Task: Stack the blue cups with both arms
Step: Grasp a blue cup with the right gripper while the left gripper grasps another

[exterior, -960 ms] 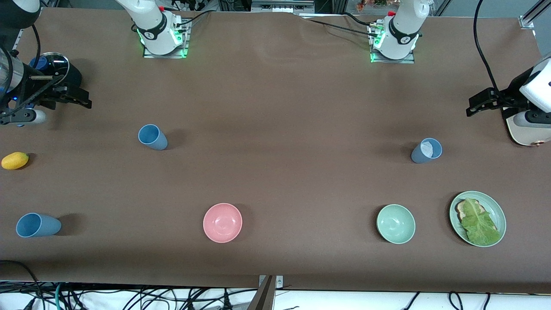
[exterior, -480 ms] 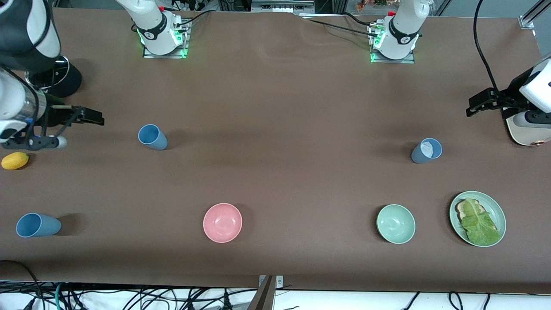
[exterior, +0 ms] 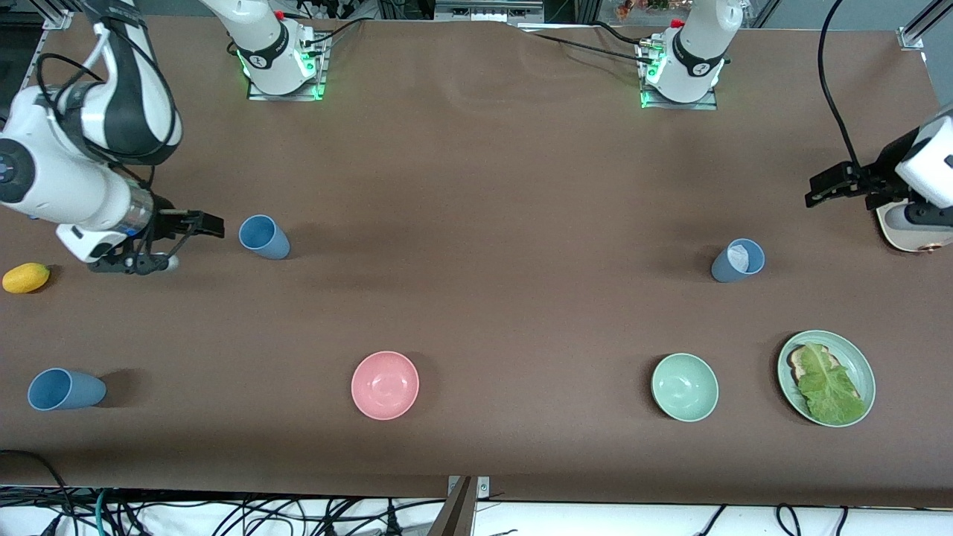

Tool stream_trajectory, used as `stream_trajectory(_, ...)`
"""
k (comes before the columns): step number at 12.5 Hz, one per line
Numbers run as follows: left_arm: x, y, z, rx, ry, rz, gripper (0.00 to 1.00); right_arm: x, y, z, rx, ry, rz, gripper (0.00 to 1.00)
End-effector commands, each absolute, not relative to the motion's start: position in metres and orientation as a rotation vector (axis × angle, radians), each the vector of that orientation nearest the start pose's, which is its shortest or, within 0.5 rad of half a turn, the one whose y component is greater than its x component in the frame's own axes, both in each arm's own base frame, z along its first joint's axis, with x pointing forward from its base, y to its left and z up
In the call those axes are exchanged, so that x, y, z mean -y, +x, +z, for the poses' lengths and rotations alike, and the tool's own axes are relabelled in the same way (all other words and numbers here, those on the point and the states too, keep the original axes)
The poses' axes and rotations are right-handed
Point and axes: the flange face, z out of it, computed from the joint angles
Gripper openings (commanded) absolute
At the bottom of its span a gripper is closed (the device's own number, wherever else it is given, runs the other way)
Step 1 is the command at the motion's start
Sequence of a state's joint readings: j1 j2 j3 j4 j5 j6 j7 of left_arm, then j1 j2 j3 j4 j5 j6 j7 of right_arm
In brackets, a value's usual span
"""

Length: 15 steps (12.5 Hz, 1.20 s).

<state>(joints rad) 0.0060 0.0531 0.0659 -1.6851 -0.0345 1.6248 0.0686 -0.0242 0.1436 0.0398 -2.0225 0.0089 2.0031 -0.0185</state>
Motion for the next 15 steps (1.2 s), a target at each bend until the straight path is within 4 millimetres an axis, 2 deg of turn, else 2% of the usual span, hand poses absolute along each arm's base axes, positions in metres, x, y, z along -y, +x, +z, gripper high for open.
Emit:
stream_trajectory(1, -0.054, 0.588, 0.484, 0.069, -3.161, 0.338, 1.0, -0.009, 0.52, 0.339, 0.067, -3.123, 0.173, 1.0)
stream_trajectory(2, -0.086, 0.591, 0.465, 0.118, -3.139, 0.358, 1.0, -0.009, 0.514, 0.327, 0.067, -3.124, 0.161, 1.0)
stream_trajectory(3, -0.107, 0.595, 0.446, 0.163, -3.133, 0.328, 1.0, -0.01, 0.51, 0.317, 0.066, -3.124, 0.168, 1.0)
stream_trajectory(5, -0.111, 0.587, 0.396, 0.09, -3.141, 0.271, 1.0, -0.01, 0.504, 0.301, 0.068, -3.123, 0.172, 1.0)
stream_trajectory(6, -0.122, 0.58, 0.377, 0.083, -3.144, 0.225, 1.0, -0.01, 0.503, 0.293, 0.07, -3.124, 0.172, 1.0)
stream_trajectory(8, -0.123, 0.57, 0.35, 0.046, -3.147, 0.222, 1.0, -0.01, 0.504, 0.277, 0.071, -3.123, 0.175, 0.99)
stream_trajectory(9, -0.122, 0.565, 0.338, 0.046, -3.147, 0.227, 1.0, -0.01, 0.505, 0.269, 0.08, -3.122, 0.172, 0.94)
stream_trajectory(11, -0.12, 0.56, 0.312, 0.041, -3.146, 0.227, 1.0, -0.01, 0.506, 0.257, 0.092, -3.12, 0.181, 0.81)
stream_trajectory(12, -0.118, 0.56, 0.304, 0.034, -3.147, 0.241, 1.0, -0.01, 0.506, 0.255, 0.092, -3.119, 0.182, 0.7)
stream_trajectory(15, -0.111, 0.557, 0.285, 0.021, -3.149, 0.294, 1.0, -0.01, 0.506, 0.25, 0.089, -3.118, 0.196, 0.27)
